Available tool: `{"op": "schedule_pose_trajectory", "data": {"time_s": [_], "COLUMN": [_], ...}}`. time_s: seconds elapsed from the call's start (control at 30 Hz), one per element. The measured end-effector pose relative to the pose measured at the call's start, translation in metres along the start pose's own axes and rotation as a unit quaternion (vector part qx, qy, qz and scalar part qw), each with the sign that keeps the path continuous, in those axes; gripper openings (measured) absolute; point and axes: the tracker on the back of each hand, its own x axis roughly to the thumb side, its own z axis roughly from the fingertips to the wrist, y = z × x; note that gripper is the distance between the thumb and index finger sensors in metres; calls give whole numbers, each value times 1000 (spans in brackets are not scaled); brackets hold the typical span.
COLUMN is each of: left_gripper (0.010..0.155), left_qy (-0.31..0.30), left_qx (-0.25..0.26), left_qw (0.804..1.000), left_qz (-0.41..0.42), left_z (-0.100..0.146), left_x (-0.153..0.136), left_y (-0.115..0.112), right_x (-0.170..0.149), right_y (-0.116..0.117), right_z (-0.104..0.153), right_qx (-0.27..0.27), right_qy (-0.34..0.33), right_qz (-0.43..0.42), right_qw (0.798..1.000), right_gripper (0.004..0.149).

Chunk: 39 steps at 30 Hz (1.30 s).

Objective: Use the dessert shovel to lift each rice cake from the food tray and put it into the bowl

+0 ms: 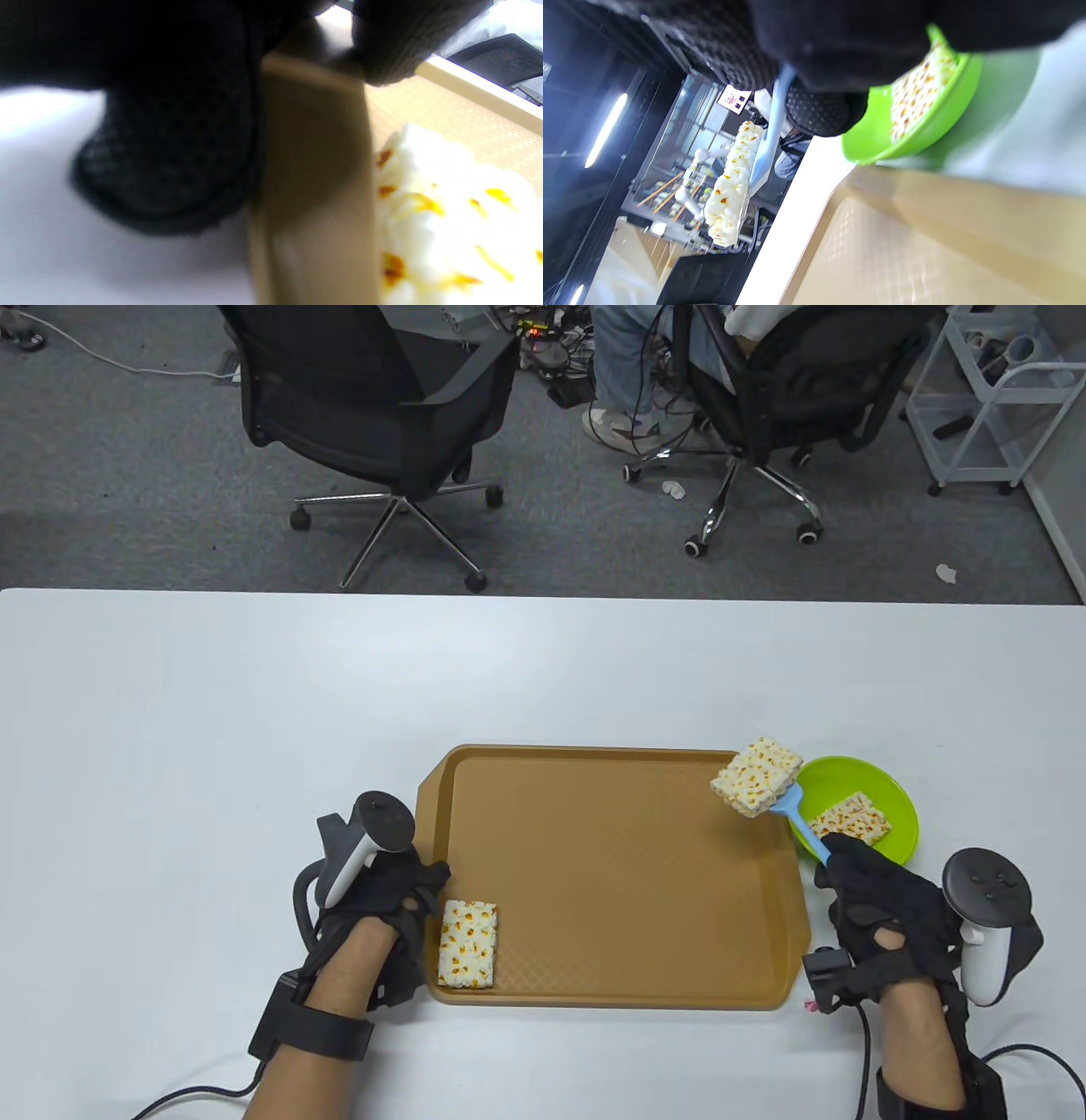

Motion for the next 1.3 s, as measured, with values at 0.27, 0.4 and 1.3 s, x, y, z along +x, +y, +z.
{"op": "schedule_pose_trajectory", "data": {"time_s": [0.27,0.4,1.3], "left_gripper": [73,73,73], "left_qy": [0,-2,-3], "left_qx": [-1,-5,-7], "left_qw": [1000,1000,1000], "left_qz": [2,5,9], "left_z": [0,0,0], "left_x": [0,0,-2], "left_y": [0,0,1], "right_x": [-19,-29,-8], "right_y": [-21,-28,-12], "right_z": [-11,-17,-13], "right_qx": [-53,-65,-265], "right_qy": [68,107,25], "right_qz": [-7,-7,328], "right_qw": [996,992,906], "right_gripper": [49,50,47]}}
